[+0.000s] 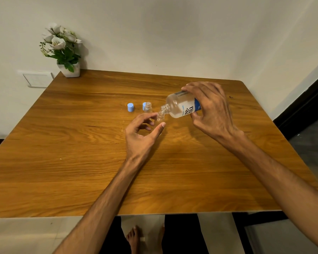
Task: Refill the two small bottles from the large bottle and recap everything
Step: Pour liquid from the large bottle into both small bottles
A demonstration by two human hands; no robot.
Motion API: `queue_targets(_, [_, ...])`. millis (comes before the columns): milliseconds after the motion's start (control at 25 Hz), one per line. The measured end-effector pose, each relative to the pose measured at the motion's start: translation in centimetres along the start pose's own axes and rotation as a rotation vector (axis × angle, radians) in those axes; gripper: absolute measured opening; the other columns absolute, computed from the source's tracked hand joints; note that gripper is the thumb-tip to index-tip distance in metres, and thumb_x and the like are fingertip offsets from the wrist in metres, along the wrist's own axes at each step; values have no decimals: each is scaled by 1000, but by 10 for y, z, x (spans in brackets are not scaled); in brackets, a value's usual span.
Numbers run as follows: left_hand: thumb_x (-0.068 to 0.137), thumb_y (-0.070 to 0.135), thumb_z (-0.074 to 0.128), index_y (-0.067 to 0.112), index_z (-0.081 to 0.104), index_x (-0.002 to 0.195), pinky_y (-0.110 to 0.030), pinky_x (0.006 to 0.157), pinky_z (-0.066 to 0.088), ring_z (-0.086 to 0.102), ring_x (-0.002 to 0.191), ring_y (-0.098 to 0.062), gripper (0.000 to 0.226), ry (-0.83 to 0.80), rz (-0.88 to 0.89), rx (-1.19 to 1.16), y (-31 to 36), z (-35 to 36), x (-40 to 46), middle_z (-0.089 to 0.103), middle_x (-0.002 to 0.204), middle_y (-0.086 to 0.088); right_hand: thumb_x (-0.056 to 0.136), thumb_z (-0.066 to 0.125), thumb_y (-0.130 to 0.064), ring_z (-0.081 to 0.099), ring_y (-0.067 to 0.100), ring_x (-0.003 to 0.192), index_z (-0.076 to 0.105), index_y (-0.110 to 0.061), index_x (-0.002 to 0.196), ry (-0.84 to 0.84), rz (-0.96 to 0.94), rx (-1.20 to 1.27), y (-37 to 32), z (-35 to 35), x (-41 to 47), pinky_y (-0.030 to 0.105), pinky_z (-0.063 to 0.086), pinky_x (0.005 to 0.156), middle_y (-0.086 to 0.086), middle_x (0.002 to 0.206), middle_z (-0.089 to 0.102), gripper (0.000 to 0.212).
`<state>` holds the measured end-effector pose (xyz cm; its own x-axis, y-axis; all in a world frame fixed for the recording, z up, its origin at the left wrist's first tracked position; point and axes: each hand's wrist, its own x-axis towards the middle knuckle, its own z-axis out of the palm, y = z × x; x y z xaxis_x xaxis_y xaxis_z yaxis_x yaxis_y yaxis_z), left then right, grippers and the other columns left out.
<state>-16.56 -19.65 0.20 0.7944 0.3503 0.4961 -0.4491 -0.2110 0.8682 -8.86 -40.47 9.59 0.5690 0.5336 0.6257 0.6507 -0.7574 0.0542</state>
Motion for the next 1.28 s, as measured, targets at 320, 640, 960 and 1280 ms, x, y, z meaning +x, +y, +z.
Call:
queue_targets(320, [84, 14, 88, 14, 74, 118, -36, 74, 60, 69, 88, -27, 37, 10, -7, -7, 0, 0, 0, 74, 106, -7, 73, 77, -5, 54, 30, 133, 58, -9, 140, -1, -8, 3, 0, -1, 1, 43, 28, 118, 12, 139, 62, 69])
queue_targets(640, [83, 14, 88, 16, 73, 118, -39, 73, 61, 69, 88, -28, 38, 10, -4, -9, 0, 0, 0, 74, 106, -7, 73, 76, -5, 55, 30, 132, 58, -9, 139, 8, -10, -5, 0, -1, 2, 41, 28, 117, 12, 139, 63, 68])
queue_targets(960, [83, 13, 88, 17, 73, 118, -38, 74, 61, 69, 89, -27, 38, 5, -8, -16, 0, 0, -1, 74, 106, -7, 73, 76, -5, 55, 30, 132, 59, -8, 138, 8, -18, -7, -1, -2, 3, 40, 28, 117, 12, 138, 63, 67])
queue_targets(1280, [84, 15, 88, 16, 73, 118, -39, 74, 62, 69, 89, -27, 38, 7, -8, -13, -1, -1, 0, 74, 106, -6, 73, 75, -5, 55, 30, 132, 58, -8, 138, 5, -18, -3, -1, -3, 5, 42, 28, 117, 12, 138, 63, 67])
